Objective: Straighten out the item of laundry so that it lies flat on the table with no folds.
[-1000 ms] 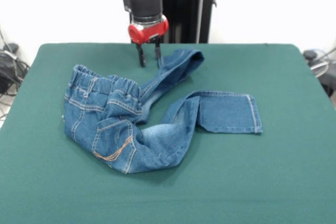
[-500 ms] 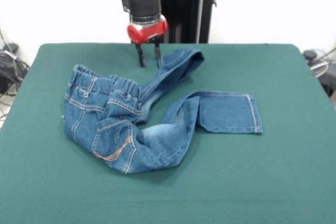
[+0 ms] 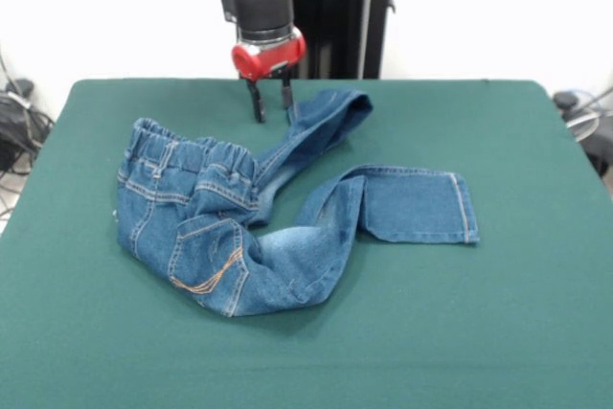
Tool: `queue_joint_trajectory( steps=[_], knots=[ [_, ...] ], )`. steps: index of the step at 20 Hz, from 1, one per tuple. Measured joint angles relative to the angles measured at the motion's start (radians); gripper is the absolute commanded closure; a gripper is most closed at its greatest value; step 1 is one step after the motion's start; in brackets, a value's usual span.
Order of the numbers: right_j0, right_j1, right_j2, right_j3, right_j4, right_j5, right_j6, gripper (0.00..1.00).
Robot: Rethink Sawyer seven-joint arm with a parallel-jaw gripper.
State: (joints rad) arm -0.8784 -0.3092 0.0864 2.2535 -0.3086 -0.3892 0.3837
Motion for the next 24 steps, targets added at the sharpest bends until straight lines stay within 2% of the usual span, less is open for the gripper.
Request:
queue_joint_trajectory(
  steps=[12, 18, 24],
  knots=[
    [-0.001, -0.022, 0.012, 0.000, 0.005, 0.043, 0.000, 0.00],
    [0.030, -0.123, 0.047, 0.000, 0.066, 0.179, 0.000, 0.00],
    [0.050, -0.207, 0.072, 0.000, 0.102, 0.242, 0.000, 0.00]
  ],
)
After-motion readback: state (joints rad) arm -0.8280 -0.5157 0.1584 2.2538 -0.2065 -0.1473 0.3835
